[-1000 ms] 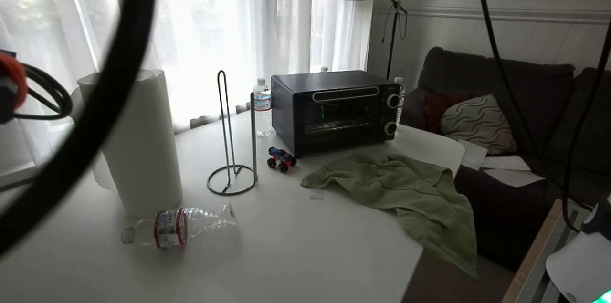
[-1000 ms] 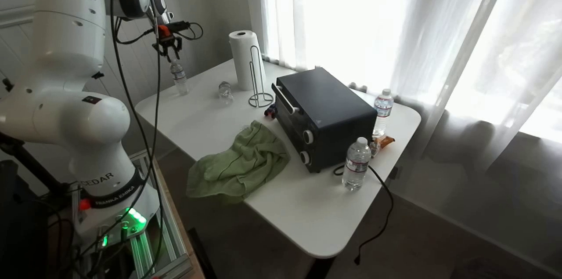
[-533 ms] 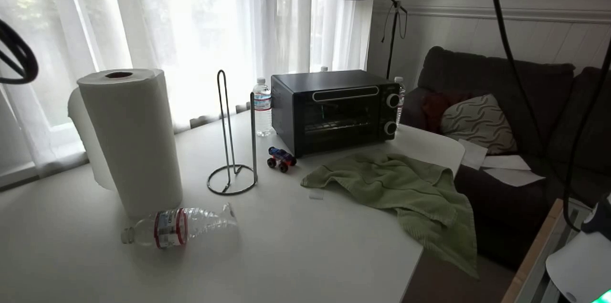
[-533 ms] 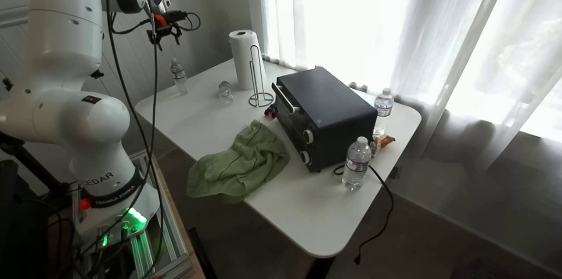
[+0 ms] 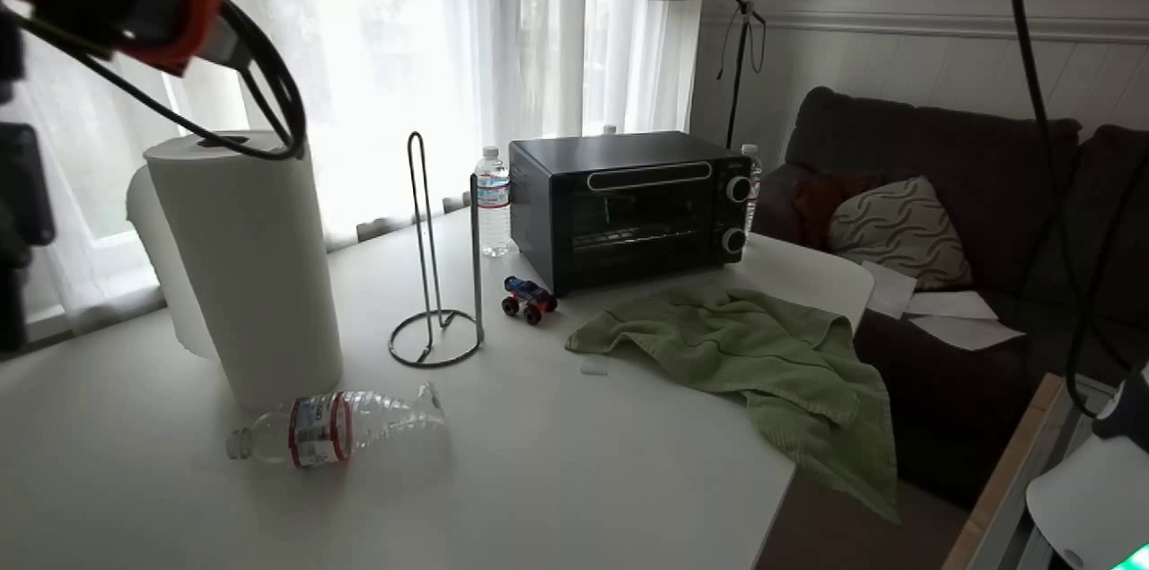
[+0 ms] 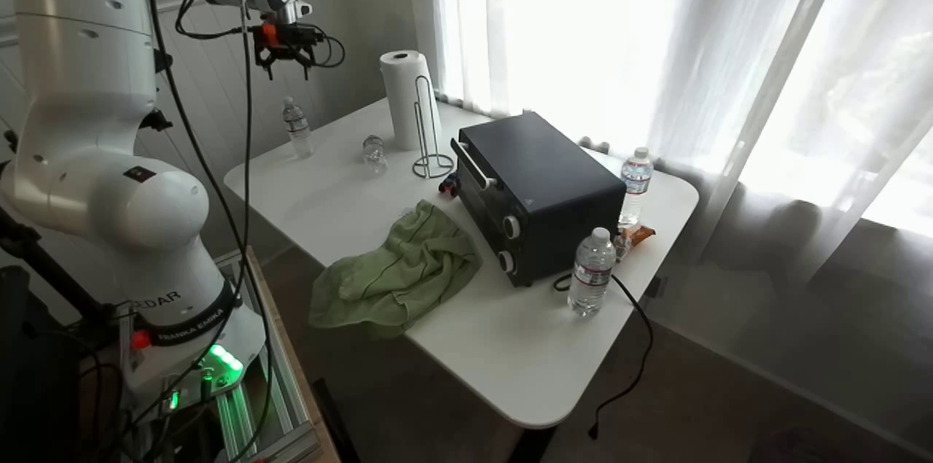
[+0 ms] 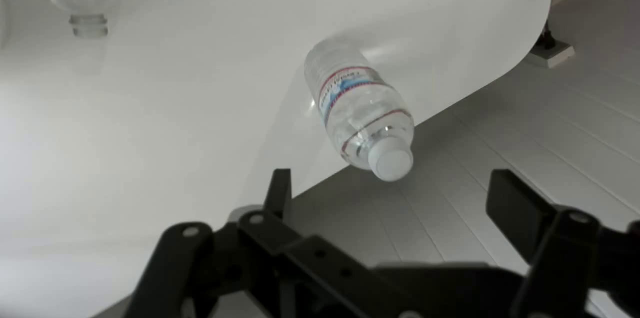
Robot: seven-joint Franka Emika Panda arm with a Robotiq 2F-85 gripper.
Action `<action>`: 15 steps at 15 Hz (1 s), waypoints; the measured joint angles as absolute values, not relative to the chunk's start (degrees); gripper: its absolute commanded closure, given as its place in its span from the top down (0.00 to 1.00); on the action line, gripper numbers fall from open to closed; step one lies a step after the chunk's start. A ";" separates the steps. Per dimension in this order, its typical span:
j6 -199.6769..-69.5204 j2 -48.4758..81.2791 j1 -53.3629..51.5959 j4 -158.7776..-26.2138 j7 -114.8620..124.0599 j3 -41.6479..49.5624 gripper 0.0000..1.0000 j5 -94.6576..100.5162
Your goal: Pick up the water bottle next to the kitchen rack and move it to the right side of the table
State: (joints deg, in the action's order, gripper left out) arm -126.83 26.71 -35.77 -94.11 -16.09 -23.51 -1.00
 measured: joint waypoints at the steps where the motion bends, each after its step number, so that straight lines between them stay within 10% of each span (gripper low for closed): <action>1: -127.83 25.61 -34.52 -96.85 -15.00 -23.57 1.00 -2.68; 15: -138.50 14.20 -27.71 -120.65 -3.36 -25.45 1.00 -15.98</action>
